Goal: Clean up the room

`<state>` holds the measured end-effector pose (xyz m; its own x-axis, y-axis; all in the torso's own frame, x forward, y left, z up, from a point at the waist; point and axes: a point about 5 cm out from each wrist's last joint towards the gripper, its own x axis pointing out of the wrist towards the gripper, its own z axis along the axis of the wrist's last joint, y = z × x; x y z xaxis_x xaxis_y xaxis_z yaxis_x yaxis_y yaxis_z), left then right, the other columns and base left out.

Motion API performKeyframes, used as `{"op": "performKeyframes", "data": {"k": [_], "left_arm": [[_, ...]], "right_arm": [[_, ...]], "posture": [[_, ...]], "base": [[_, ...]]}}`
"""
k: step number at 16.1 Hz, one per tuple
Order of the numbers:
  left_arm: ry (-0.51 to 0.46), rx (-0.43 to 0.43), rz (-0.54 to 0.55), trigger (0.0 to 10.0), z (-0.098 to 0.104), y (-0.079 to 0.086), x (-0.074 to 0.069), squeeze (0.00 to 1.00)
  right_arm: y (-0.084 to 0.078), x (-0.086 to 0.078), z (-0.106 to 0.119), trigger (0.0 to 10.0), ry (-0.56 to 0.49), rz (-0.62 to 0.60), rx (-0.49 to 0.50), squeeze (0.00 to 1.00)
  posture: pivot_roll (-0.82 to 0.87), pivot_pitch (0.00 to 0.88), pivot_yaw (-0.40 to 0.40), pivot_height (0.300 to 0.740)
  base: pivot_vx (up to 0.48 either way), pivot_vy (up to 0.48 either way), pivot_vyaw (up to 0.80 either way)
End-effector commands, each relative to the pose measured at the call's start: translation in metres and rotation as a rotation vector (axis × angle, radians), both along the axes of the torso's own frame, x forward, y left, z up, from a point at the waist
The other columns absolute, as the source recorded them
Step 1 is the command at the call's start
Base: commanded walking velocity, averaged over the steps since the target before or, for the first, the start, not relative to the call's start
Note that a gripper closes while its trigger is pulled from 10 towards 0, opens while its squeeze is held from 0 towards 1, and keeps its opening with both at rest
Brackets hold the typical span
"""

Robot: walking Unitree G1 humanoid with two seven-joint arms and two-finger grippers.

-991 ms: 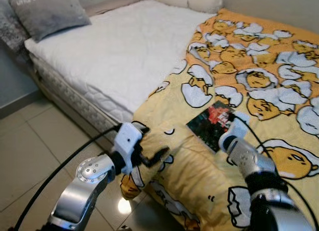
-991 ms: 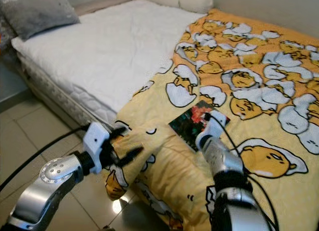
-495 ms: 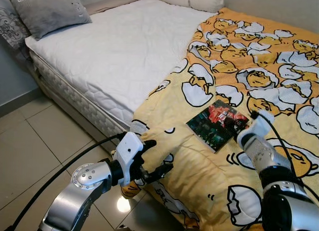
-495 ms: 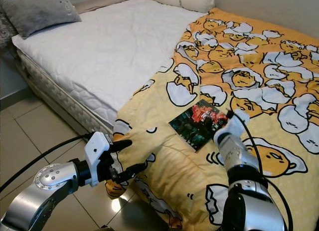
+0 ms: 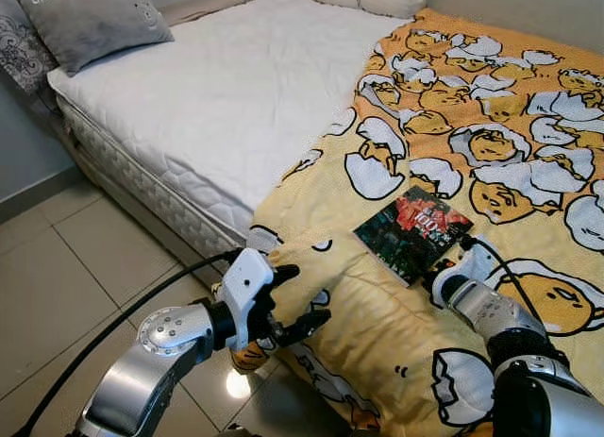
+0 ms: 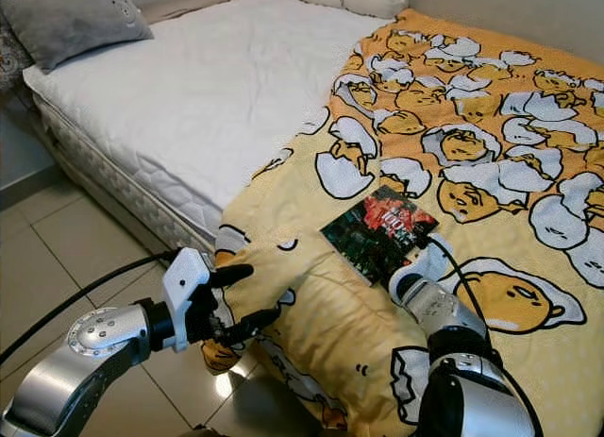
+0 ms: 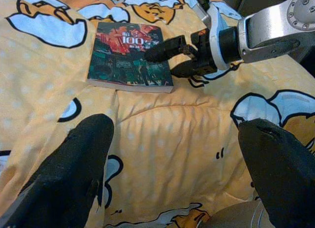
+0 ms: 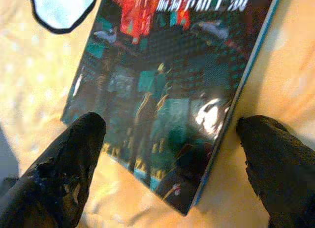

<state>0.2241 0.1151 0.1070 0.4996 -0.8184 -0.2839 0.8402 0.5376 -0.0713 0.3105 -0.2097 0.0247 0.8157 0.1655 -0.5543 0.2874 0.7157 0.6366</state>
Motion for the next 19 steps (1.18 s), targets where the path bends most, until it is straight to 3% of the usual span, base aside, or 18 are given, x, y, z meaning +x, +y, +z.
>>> {"op": "performKeyframes", "data": {"k": [1,9,11,12,14,19], "left_arm": [[0.001,0.01,-0.005,10.0,0.001,0.0,0.0,0.0],[0.001,0.017,0.015,10.0,0.0,0.003,-0.001,0.0],[0.002,0.021,0.015,10.0,-0.001,0.003,-0.001,0.0],[0.004,0.024,0.013,10.0,-0.001,0.002,-0.002,0.0],[0.008,0.032,0.012,10.0,-0.001,0.003,-0.004,0.0],[0.023,0.036,0.023,10.0,-0.002,0.005,-0.009,0.0]], "right_arm": [[0.007,-0.001,-0.002,10.0,0.006,0.019,0.079,0.0],[0.013,0.005,0.006,10.0,-0.072,-0.053,0.288,0.0],[0.014,0.001,-0.002,10.0,-0.044,-0.065,0.238,0.0],[0.018,-0.009,-0.018,10.0,0.034,-0.089,0.169,0.0],[0.023,-0.016,-0.028,10.0,0.085,-0.092,0.134,0.0],[0.034,-0.008,-0.022,10.0,0.015,-0.148,0.234,0.0]], "posture": [[-0.09,0.061,-0.008,0.74],[-0.08,0.079,-0.019,0.74],[-0.07,0.087,-0.016,0.74],[-0.06,0.11,-0.012,0.74],[-0.05,0.129,-0.009,0.74],[-0.04,0.147,-0.009,0.74]], "base": [[0.0,0.0,0.0],[0.0,0.0,0.0],[0.0,0.0,0.0],[0.0,0.0,0.0],[0.0,0.0,0.0],[0.0,0.0,0.0]]}}
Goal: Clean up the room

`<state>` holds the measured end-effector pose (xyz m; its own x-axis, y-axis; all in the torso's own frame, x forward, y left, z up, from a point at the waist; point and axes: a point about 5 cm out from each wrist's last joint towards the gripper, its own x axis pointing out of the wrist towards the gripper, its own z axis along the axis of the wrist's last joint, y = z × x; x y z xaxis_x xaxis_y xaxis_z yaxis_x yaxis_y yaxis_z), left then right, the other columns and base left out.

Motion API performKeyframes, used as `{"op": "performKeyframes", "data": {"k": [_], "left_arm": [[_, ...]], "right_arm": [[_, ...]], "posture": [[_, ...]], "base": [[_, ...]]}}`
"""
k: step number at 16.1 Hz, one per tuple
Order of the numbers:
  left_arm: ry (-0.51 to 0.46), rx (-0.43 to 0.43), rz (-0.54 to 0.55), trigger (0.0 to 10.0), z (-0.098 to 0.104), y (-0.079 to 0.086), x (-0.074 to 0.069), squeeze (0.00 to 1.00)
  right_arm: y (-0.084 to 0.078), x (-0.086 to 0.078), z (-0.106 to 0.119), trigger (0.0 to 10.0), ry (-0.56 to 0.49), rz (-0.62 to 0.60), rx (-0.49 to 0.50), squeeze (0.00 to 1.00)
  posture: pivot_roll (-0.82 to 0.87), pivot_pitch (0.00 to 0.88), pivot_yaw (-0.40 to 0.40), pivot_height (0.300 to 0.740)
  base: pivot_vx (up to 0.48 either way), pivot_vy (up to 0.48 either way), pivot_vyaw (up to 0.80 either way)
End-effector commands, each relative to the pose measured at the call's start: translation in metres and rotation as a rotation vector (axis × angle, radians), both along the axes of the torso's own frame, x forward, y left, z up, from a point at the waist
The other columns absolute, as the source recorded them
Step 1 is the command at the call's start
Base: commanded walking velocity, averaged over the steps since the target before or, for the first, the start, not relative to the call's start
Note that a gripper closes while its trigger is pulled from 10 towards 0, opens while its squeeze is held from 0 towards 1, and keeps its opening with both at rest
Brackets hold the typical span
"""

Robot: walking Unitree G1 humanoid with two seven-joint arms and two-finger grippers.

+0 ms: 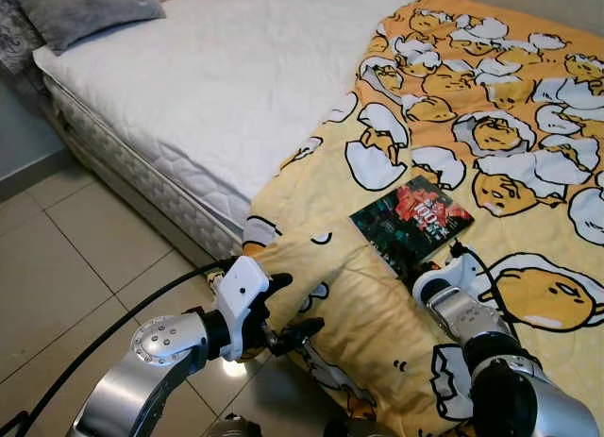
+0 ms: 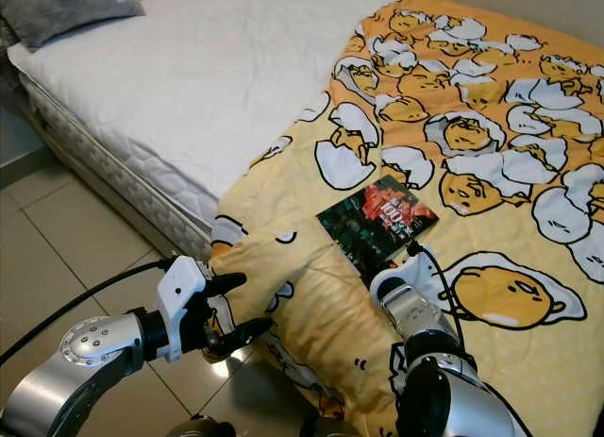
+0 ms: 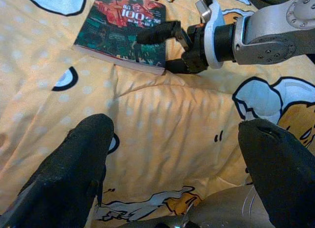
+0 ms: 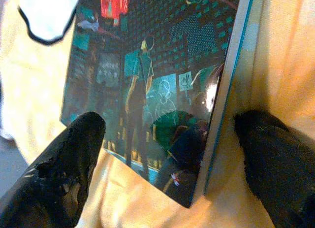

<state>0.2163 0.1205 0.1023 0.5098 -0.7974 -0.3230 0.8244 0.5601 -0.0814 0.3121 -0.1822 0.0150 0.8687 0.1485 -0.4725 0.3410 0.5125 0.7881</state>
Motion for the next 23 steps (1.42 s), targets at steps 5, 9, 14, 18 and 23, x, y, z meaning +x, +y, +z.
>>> {"op": "performKeyframes", "data": {"k": [5,9,14,18,23], "left_arm": [[-0.02,0.001,0.006,10.0,0.005,-0.001,0.004,0.0],[-0.03,-0.002,0.007,10.0,0.006,-0.003,0.007,0.0],[-0.032,-0.001,0.004,10.0,0.005,-0.004,0.008,0.0],[-0.031,-0.002,0.001,10.0,0.006,-0.004,0.008,0.0],[-0.019,0.008,-0.005,10.0,0.006,-0.001,0.002,0.0]], "right_arm": [[0.012,0.033,0.041,10.0,-0.196,-0.099,0.249,0.0],[0.007,0.037,0.046,10.0,-0.19,-0.12,0.207,0.0],[0.005,0.028,0.028,0.0,-0.061,-0.235,0.225,0.0],[0.012,0.031,0.031,0.0,-0.091,-0.231,0.262,0.0],[0.023,0.027,0.024,10.0,-0.032,-0.167,0.192,0.0]], "posture": [[-0.04,0.131,-0.005,0.74],[-0.04,0.113,-0.009,0.74],[-0.04,0.116,-0.006,0.74],[-0.03,0.121,0.001,0.74],[-0.01,0.144,0.008,0.74]], "base": [[0.0,0.0,0.0],[0.0,0.0,0.0],[0.0,0.0,0.0],[0.0,0.0,0.0],[0.0,0.0,0.0]]}}
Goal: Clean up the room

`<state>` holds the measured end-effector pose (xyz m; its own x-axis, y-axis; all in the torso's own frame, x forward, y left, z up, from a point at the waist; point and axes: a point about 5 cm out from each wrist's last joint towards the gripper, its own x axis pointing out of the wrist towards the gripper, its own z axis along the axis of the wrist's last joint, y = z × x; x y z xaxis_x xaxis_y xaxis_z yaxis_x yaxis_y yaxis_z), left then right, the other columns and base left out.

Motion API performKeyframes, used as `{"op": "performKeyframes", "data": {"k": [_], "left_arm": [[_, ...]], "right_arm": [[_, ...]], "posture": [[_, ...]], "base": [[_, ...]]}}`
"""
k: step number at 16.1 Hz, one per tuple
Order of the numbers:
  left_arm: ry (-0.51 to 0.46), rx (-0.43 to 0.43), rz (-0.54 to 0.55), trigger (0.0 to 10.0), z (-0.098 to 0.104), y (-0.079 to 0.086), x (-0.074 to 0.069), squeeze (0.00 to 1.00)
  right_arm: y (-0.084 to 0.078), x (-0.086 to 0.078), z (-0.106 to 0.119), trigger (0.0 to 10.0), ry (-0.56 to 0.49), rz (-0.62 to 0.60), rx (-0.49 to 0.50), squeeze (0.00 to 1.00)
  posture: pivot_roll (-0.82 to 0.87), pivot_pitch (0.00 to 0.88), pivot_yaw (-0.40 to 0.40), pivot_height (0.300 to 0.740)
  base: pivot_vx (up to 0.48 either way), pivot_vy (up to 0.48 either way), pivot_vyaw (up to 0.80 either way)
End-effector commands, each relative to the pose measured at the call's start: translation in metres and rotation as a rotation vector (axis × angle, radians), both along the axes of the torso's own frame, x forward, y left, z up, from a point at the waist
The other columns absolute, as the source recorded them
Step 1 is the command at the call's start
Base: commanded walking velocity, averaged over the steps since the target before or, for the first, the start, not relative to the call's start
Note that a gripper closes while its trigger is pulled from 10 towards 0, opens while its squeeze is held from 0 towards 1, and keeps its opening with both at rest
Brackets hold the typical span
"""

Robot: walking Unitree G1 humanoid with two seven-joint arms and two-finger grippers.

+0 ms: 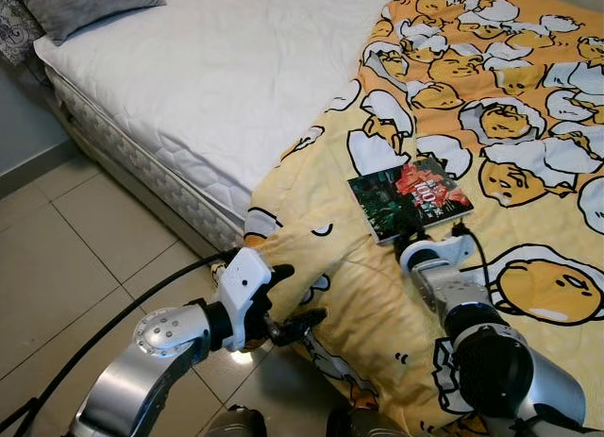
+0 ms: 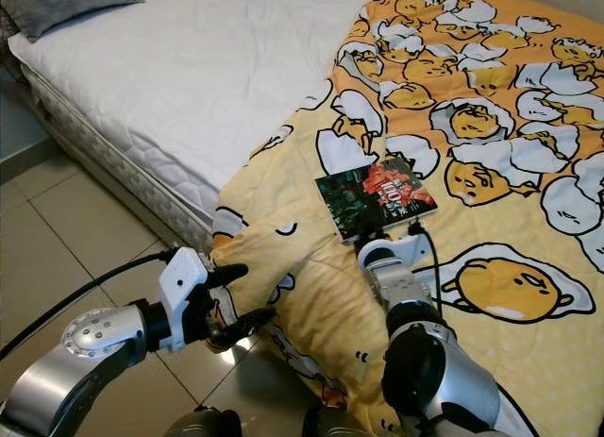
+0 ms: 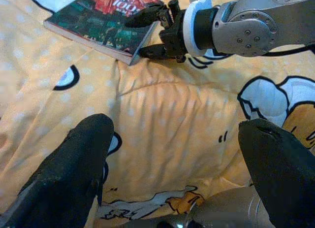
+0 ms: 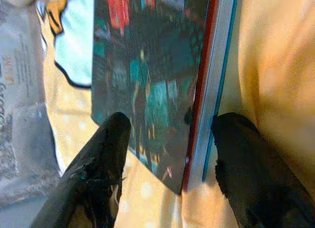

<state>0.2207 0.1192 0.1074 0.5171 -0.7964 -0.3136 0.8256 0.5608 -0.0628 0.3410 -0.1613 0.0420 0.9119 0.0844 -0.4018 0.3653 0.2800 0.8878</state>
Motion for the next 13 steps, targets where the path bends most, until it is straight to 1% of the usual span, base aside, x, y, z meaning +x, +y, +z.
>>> {"op": "performKeyframes", "data": {"k": [1,2,5,8,9,10,12,13], "left_arm": [[0.009,0.009,-0.01,10.0,0.0,0.001,-0.004,0.0],[0.015,0.01,-0.014,10.0,0.0,0.001,-0.006,0.0],[0.023,0.013,-0.016,10.0,0.001,0.003,-0.011,0.0],[0.032,0.019,-0.018,10.0,0.002,0.004,-0.015,0.0],[0.034,0.02,-0.017,10.0,0.002,0.005,-0.016,0.0],[0.035,0.021,-0.017,10.0,0.002,0.005,-0.016,0.0],[0.038,0.023,-0.016,10.0,0.002,0.006,-0.016,0.0],[0.037,0.023,-0.016,10.0,0.002,0.006,-0.016,0.0]], "right_arm": [[0.005,-0.003,-0.006,10.0,0.033,0.021,-0.019,0.0],[0.006,-0.006,-0.008,10.0,0.041,0.014,-0.017,1.0],[0.004,-0.002,-0.004,10.0,-0.007,-0.028,0.032,1.0],[0.002,0.002,0.001,10.0,-0.022,-0.062,0.037,1.0],[0.002,0.004,0.005,10.0,-0.033,-0.075,0.041,0.82],[0.002,0.007,0.008,10.0,-0.051,-0.084,0.048,0.0],[0.001,0.014,0.019,10.0,-0.115,-0.115,0.082,0.0],[0.0,0.015,0.022,10.0,-0.131,-0.121,0.089,0.0]], "posture": [[-0.01,0.152,0.01,0.74],[0.01,0.166,0.015,0.74],[0.02,0.181,0.02,0.74],[0.03,0.193,0.025,0.74],[0.03,0.193,0.027,0.74],[0.04,0.194,0.028,0.74],[0.04,0.188,0.027,0.74],[0.04,0.188,0.027,0.74]], "base": [[0.0,0.0,0.0],[0.0,0.0,0.0],[0.0,0.0,0.0],[0.0,0.0,0.0],[0.0,0.0,0.0],[0.0,0.0,0.0],[0.0,0.0,0.0],[0.0,0.0,0.0]]}}
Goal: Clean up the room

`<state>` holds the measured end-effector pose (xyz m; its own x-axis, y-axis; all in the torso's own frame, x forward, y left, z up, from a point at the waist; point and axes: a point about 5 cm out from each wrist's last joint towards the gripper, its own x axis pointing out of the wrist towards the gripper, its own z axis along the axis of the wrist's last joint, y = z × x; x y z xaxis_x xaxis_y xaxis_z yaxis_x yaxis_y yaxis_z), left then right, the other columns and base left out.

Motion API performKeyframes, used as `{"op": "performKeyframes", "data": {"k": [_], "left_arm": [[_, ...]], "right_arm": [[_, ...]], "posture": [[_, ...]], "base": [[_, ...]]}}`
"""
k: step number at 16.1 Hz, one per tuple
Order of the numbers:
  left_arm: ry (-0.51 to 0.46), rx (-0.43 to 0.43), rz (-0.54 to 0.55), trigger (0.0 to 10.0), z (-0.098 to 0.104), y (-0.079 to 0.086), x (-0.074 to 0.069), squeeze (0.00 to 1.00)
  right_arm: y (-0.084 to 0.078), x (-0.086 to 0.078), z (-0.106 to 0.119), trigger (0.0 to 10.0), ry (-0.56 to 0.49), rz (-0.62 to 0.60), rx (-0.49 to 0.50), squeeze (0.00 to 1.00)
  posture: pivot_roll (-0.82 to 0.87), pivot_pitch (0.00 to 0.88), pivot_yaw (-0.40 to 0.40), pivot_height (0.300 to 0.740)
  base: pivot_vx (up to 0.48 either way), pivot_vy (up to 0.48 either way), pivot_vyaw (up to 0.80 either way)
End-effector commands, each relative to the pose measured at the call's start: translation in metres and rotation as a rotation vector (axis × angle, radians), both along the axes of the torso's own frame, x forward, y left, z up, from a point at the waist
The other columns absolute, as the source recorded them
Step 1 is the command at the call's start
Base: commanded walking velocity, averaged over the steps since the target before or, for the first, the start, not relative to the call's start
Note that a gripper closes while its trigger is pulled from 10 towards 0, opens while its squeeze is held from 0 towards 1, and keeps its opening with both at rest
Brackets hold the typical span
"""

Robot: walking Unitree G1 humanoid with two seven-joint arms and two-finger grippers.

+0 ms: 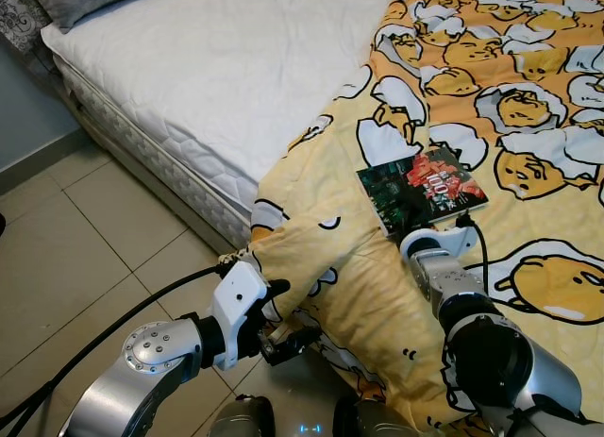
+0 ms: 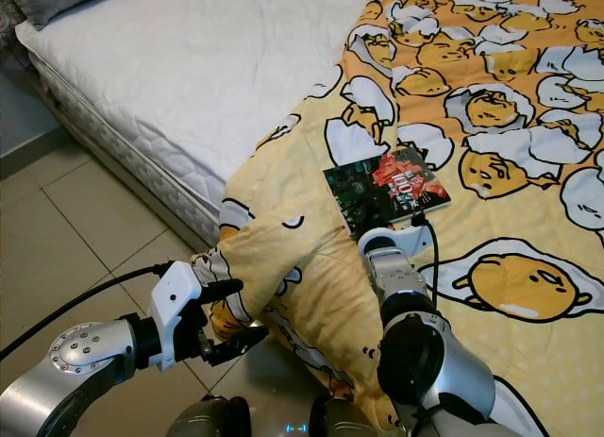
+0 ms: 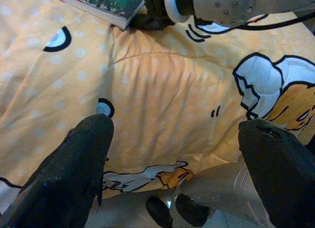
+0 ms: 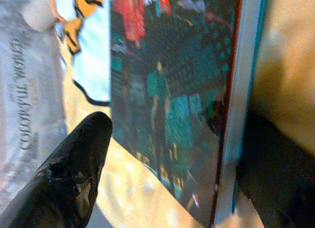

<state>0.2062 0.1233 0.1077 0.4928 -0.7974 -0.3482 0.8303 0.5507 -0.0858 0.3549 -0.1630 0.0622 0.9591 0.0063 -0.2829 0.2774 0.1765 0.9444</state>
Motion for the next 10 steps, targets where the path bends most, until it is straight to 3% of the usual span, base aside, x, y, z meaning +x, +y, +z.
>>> {"op": "performKeyframes", "data": {"k": [1,5,6,7,8,9,10], "left_arm": [[-0.004,0.003,-0.002,10.0,0.0022,0.0015,-0.0008,0.0],[-0.012,-0.002,-0.003,10.0,0.0033,0.0001,0.0015,0.0],[-0.013,-0.003,-0.003,10.0,0.0034,-0.0001,0.0018,0.0],[-0.013,-0.002,-0.003,10.0,0.0034,-0.0001,0.0018,0.0],[-0.013,-0.001,-0.004,10.0,0.0035,0.0002,0.002,0.0],[-0.013,-0.001,-0.003,10.0,0.0036,0.0005,0.002,0.0],[-0.013,0.0,-0.003,10.0,0.0036,0.0008,0.002,0.0]], "right_arm": [[0.0006,0.0051,0.0083,10.0,-0.048,-0.019,0.023,0.0],[-0.0028,0.0088,0.0148,10.0,-0.075,-0.04,0.028,0.0],[-0.0037,0.0095,0.0162,9.3,-0.086,-0.046,0.026,0.0],[-0.004,0.0098,0.0167,5.8,-0.088,-0.048,0.029,0.0],[-0.0039,0.0099,0.0165,4.4,-0.083,-0.047,0.031,0.0],[-0.0037,0.0098,0.0163,4.0,-0.08,-0.047,0.031,0.0],[-0.0034,0.0095,0.0155,2.4,-0.073,-0.047,0.033,0.0]], "posture": [[0.03,0.181,0.026,0.74],[0.03,0.177,0.024,0.74],[0.03,0.177,0.024,0.74],[0.03,0.179,0.024,0.74],[0.04,0.181,0.024,0.74],[0.04,0.183,0.025,0.74],[0.04,0.183,0.026,0.74]], "base": [[0.0,0.0,0.0],[0.0,0.0,0.0],[0.0,0.0,0.0],[0.0,0.0,0.0],[0.0,0.0,0.0],[0.0,0.0,0.0],[0.0,0.0,0.0]]}}
